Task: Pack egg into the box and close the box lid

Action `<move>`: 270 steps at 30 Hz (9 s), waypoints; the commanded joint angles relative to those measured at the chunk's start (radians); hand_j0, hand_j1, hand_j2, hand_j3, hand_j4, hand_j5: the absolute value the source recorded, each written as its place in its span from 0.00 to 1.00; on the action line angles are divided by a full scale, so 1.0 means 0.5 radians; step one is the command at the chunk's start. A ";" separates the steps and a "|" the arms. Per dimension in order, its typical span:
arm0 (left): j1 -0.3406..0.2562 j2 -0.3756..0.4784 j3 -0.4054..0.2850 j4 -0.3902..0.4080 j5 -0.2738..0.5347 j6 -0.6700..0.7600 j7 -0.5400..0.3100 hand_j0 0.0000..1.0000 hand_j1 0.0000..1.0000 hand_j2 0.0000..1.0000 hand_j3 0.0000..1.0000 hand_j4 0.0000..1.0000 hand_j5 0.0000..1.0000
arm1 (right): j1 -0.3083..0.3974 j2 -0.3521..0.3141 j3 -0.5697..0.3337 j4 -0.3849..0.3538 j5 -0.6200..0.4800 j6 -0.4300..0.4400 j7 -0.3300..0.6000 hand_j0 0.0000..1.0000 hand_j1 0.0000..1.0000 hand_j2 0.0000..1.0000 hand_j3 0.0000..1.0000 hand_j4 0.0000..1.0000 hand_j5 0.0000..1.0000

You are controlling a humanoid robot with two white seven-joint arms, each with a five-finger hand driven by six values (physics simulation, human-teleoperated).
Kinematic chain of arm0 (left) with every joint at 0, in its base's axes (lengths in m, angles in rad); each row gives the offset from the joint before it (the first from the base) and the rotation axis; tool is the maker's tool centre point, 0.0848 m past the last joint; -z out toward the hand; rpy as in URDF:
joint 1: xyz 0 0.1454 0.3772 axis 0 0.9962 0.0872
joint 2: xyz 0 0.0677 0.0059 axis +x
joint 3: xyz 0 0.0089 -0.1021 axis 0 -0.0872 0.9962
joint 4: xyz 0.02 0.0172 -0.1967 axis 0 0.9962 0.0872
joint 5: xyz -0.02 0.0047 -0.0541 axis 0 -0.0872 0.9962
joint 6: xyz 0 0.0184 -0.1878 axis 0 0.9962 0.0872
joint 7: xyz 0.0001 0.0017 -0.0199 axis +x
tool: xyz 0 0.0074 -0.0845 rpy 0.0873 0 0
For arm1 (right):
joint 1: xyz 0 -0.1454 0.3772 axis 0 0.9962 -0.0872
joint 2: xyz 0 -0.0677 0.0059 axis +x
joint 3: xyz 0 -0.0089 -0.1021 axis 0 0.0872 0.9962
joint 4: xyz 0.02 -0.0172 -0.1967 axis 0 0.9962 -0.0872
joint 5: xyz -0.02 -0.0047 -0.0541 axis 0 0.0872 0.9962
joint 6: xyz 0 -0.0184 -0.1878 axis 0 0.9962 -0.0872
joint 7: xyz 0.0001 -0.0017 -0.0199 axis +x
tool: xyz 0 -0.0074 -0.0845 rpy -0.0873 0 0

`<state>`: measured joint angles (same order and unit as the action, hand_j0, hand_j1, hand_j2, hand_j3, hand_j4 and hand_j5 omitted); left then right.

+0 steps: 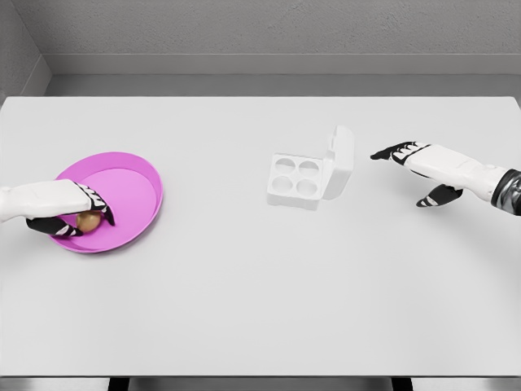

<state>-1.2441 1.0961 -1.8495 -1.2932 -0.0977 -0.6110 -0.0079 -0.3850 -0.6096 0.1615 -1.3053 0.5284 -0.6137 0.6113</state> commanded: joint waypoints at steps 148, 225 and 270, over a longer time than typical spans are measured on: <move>-0.043 -1.499 0.450 0.654 0.238 0.000 -0.012 0.37 0.37 0.37 0.37 0.37 0.37 | 0.003 0.001 -0.001 0.003 -0.008 0.006 -0.001 1.00 1.00 1.00 1.00 1.00 1.00; 0.074 -1.389 0.634 0.877 0.174 0.000 0.004 1.00 1.00 1.00 1.00 1.00 1.00 | 0.006 -0.005 -0.004 -0.009 -0.011 0.006 -0.001 1.00 1.00 1.00 1.00 1.00 1.00; 0.420 -0.563 1.272 0.804 0.014 0.000 -0.018 1.00 1.00 1.00 1.00 1.00 1.00 | 0.046 0.060 0.180 -0.531 -0.008 0.006 -0.001 1.00 1.00 1.00 1.00 1.00 1.00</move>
<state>-1.0339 0.8171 -1.2168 -0.8891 -0.0973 -0.6110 -0.0174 -0.3620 -0.5825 0.2304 -1.5416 0.5304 -0.6136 0.6113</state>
